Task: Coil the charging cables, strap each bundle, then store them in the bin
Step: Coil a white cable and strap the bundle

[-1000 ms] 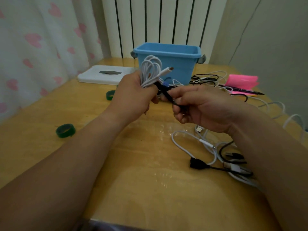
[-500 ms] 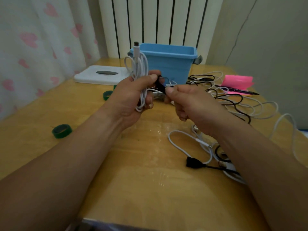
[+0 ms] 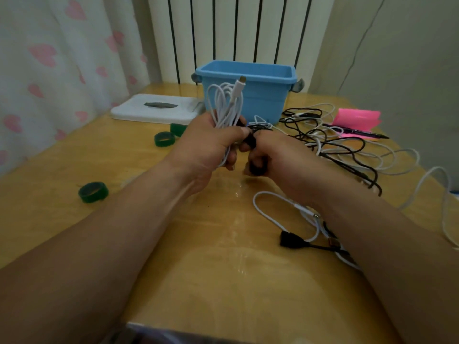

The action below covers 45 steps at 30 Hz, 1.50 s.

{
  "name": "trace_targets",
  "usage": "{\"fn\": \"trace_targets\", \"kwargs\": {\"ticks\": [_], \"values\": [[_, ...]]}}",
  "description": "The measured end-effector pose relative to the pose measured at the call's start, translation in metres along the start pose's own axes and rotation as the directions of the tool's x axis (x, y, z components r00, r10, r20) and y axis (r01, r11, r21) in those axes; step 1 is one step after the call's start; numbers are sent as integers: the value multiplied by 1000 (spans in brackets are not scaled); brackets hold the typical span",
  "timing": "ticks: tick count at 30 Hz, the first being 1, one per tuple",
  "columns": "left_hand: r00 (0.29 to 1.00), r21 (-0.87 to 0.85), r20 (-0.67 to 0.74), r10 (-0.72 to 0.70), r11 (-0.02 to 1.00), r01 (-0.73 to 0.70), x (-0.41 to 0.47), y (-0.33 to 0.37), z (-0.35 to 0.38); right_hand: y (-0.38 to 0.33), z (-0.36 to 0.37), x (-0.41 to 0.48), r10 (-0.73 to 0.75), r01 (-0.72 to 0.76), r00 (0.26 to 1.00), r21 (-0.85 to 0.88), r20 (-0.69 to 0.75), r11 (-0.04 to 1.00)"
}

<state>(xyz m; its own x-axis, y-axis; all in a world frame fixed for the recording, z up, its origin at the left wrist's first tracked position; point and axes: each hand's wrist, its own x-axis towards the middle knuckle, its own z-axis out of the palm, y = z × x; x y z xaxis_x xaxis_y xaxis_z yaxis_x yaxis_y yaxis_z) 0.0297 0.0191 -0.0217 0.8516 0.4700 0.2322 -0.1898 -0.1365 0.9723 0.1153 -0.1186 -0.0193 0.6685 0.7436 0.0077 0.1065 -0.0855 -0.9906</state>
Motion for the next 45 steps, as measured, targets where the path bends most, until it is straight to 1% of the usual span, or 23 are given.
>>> {"fn": "trace_targets", "kwargs": {"ticks": [1,3,5,7,9,11,12,14,15,17,18,19,21,23,25,28,31,33,34,36,39,43,45], "values": [[1000,8,-8,1,1000,-1,0,0,1,0,0,0,-3,3,1000,-23,2,1000],[999,4,-38,-17,1000,17,-1,1,1,0,-3,-3,-53,51,999,-151,-7,987],[995,-31,-74,-66,997,64,-1,3,-2,-4,-6,-7,-122,104,990,-223,-72,969],[987,-74,-106,-120,991,112,0,4,-6,-8,-10,-8,-163,123,975,-241,-151,963],[983,-47,-113,-147,989,142,1,5,-10,-14,-13,-9,-200,165,967,-207,-161,964],[989,30,-71,-131,991,133,-3,7,-9,-17,-12,-13,-271,244,959,-244,-86,939],[994,69,-29,-103,992,105,-5,9,-7,-19,-11,-16,-305,290,952,-277,-13,916],[997,147,70,-30,989,19,-10,12,-4,-24,-4,-23,-332,356,934,-258,131,898],[994,181,108,-9,983,-10,-12,13,-4,-27,-2,-26,-333,365,928,-223,169,904],[993,229,116,-3,973,-24,-13,12,-8,-29,-1,-29,-333,363,926,-184,175,913],[994,289,105,9,957,-39,-12,10,-10,-27,-1,-29,-326,356,931,-202,167,912],[993,381,107,40,921,-78,-11,8,-12,-25,1,-28,-307,338,938,-221,163,915],[984,578,151,97,799,-167,-8,7,-11,-19,6,-26,-264,286,957,-234,123,929],[971,645,214,102,732,-219,-8,11,-8,-14,10,-22,-257,255,966,-256,27,932],[959,627,274,72,743,-235,-9,15,-7,-13,11,-20,-275,250,960,-288,-49,924],[931,584,366,-13,781,-219,-12,19,-9,-11,10,-20,-283,250,952,-229,-121,941],[920,474,388,-57,868,-146,-15,24,-10,-10,9,-18,-305,264,939,-240,-157,934],[935,312,338,-110,950,-1,-15,24,-7,-9,6,-17,-316,268,935,-260,-163,928],[945,224,292,-147,971,82,-15,23,-4,-9,6,-17,-316,267,934,-261,-167,928],[968,136,189,-168,980,143,-14,21,0,-10,7,-19,-315,273,933,-228,-172,934],[990,138,80,-115,985,103,-18,23,6,-12,9,-22,-313,277,932,-197,-183,940],[999,244,8,45,969,-46,-20,26,5,-17,10,-24,-284,241,943,-234,-172,942],[996,242,-40,83,968,-71,-21,27,7,-21,12,-26,-274,233,949,-235,-158,944]]}}
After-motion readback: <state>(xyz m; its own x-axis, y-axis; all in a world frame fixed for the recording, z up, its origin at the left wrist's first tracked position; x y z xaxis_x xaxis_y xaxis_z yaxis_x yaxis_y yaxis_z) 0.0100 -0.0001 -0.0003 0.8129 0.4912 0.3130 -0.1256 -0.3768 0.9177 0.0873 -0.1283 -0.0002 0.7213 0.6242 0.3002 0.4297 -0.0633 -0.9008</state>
